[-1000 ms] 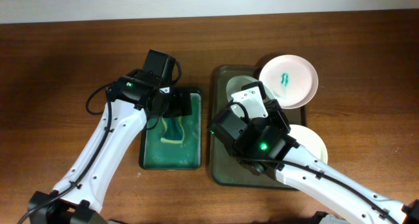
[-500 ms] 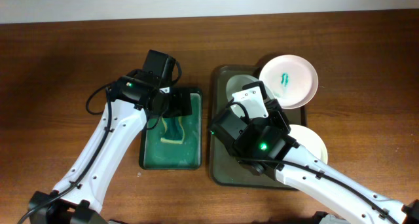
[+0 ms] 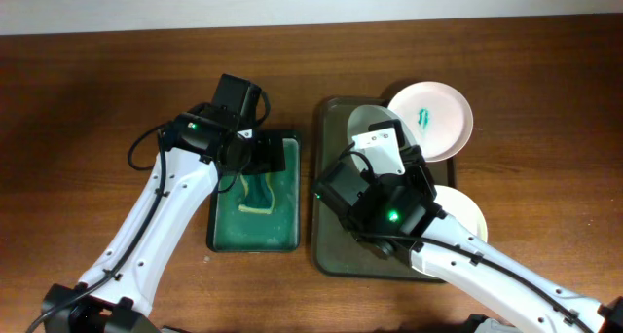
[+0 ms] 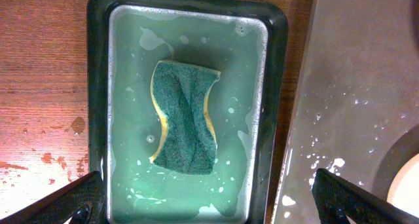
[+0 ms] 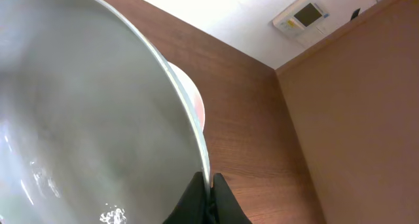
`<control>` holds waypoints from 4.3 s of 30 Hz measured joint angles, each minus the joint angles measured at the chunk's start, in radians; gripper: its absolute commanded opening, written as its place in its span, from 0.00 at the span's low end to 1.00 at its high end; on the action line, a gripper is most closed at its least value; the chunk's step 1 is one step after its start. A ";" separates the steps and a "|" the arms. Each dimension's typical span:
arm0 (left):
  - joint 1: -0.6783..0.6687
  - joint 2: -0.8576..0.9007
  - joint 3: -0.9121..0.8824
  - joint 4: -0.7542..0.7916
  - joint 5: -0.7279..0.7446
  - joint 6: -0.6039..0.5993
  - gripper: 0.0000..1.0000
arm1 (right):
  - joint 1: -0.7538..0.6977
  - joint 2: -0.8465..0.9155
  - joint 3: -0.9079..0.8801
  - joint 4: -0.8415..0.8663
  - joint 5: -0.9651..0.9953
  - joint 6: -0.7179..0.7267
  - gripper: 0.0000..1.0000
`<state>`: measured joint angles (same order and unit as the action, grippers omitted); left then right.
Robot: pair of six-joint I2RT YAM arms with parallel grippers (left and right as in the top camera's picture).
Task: Clean dirty plates on tray and stack at the side
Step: 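Lift the cleaned plate with the right gripper and set it right of the tray, then grasp the bottom white plate with the right gripper and slide it to tray center, then grasp the sponge in the water tray with the left gripper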
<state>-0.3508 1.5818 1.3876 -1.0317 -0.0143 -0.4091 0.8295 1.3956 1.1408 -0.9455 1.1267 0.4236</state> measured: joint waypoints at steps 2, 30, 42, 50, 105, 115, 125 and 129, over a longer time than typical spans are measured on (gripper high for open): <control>0.000 0.000 0.000 0.000 0.000 0.000 1.00 | -0.011 0.000 0.000 -0.001 -0.061 0.046 0.04; 0.000 0.000 0.000 0.000 0.000 0.000 1.00 | -1.599 0.203 0.000 0.075 -1.423 -0.076 0.67; 0.000 0.000 0.000 0.000 0.000 0.000 0.99 | -1.117 0.003 -0.268 0.036 -1.165 -0.238 0.63; 0.000 0.000 0.000 0.000 0.000 0.000 0.99 | -1.118 0.013 -0.366 0.086 -1.274 -0.245 0.04; 0.000 0.410 -0.040 0.206 -0.103 0.077 0.00 | -0.701 0.049 -0.105 0.041 -1.281 -0.169 0.36; 0.000 0.361 0.103 -0.040 -0.095 0.080 0.70 | -0.701 0.049 -0.105 0.041 -1.281 -0.169 0.36; 0.000 0.318 -0.162 0.145 -0.009 0.015 0.05 | -0.701 0.049 -0.105 0.038 -1.281 -0.161 0.41; 0.010 0.300 -0.207 0.191 0.011 0.007 0.00 | -0.701 0.049 -0.105 0.036 -1.281 -0.161 0.41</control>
<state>-0.3408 1.8820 1.1809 -0.8406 -0.0032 -0.4019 0.1284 1.4445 1.0363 -0.9092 -0.1543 0.2623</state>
